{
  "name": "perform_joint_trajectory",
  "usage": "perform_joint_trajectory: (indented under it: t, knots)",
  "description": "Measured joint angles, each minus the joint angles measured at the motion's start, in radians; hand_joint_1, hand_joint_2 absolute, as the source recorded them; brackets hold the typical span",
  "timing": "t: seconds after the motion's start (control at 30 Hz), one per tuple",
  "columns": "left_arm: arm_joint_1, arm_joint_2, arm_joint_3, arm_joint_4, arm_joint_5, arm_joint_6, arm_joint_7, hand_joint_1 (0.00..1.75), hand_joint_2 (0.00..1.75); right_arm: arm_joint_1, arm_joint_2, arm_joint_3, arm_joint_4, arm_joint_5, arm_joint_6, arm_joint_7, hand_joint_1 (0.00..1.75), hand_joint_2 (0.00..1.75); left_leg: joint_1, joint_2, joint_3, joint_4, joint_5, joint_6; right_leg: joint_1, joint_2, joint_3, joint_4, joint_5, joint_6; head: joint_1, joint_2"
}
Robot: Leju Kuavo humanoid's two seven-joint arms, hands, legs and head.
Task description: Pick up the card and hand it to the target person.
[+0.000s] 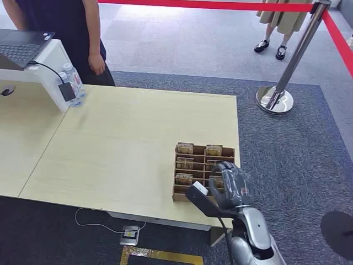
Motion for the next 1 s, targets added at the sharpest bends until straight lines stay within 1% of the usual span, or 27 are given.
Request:
perform_joint_trajectory:
  t: [0.13,0.6,1.0]
  knots:
    - [0.000,0.000,0.000,0.000,-0.001,0.000,0.000,0.00,1.75,0.004,0.001,-0.008,0.002,0.003,-0.001,0.002,0.89,1.75,0.000,0.000,0.000,0.000,0.000,0.000,0.000,0.000,0.000,0.000,0.000,0.000,0.000,0.000]
    - [0.000,0.001,-0.001,0.000,-0.009,-0.005,0.001,0.00,1.75,0.015,0.014,-0.047,0.002,0.032,0.001,0.014,0.93,1.75,0.000,0.000,0.000,0.000,0.000,0.000,0.000,0.000,0.000,0.000,0.000,0.000,0.000,0.000]
    - [0.000,0.001,-0.006,0.000,-0.013,-0.006,0.002,0.00,1.75,0.009,0.027,-0.056,0.027,0.035,0.007,0.013,0.93,1.75,0.000,0.000,0.000,0.000,0.000,0.000,0.000,0.000,0.000,0.000,0.000,0.000,0.000,0.000]
